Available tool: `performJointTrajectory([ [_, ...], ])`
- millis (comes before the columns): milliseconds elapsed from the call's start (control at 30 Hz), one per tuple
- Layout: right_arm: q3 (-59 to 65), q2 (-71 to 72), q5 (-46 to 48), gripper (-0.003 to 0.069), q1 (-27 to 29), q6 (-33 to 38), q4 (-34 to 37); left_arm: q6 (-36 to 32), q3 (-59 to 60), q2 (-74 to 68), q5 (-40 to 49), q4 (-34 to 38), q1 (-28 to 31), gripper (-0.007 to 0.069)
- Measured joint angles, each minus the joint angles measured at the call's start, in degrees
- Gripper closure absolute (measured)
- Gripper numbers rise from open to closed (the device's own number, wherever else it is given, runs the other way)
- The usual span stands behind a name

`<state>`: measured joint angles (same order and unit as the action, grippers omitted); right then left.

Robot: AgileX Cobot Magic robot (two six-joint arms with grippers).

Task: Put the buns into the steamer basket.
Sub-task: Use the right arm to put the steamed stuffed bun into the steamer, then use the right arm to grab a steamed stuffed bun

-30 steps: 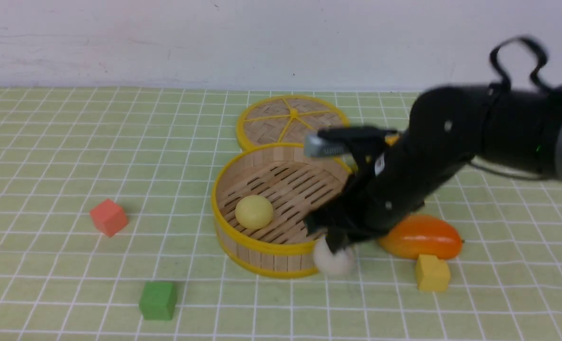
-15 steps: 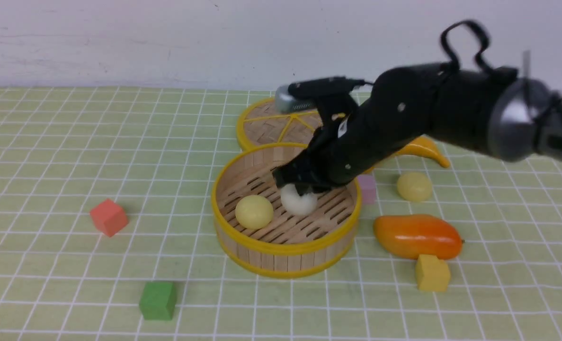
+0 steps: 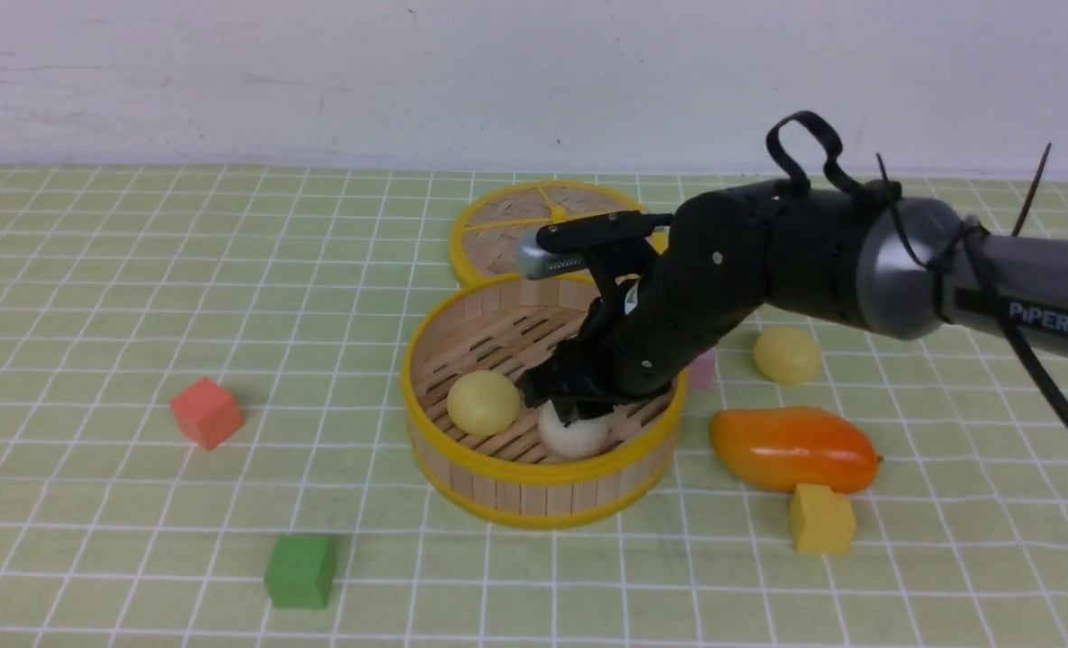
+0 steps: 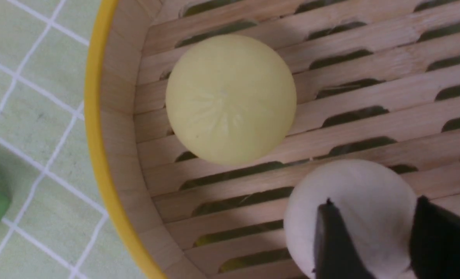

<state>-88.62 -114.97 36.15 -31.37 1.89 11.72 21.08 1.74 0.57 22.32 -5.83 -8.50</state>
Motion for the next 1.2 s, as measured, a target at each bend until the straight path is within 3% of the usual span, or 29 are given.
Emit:
performJointTrajectory([
  [133, 0.0, 2.6, 2.3, 0.0291, 0.0, 0.0, -1.9, 0.0, 0.0, 0.0, 0.0, 0.0, 0.0, 0.0522],
  [300, -1.2, 8.2, 4.3, 0.0272, 2.0, -1.0, -5.6, 0.0, 0.0, 0.0, 0.0, 0.0, 0.0, 0.0517],
  [567, -2.9, 9.1, 2.0, 0.0271, 13.9, -7.8, -9.7, 0.0, 0.0, 0.0, 0.0, 0.0, 0.0, 0.0512],
  [767, -2.9, 1.9, 0.2, 0.0272, 22.5, -10.3, -4.8, 0.0, 0.0, 0.0, 0.0, 0.0, 0.0, 0.0507],
  [933, -2.9, -1.6, -2.2, 0.0295, 24.3, -10.3, 0.0, 0.0, 0.0, 0.0, 0.0, 0.0, 0.0, 0.0501],
  [1200, -2.9, -4.8, -5.5, 0.0376, 24.4, -10.3, 1.0, 0.0, 0.0, 0.0, 0.0, 0.0, 0.0, 0.0494],
])
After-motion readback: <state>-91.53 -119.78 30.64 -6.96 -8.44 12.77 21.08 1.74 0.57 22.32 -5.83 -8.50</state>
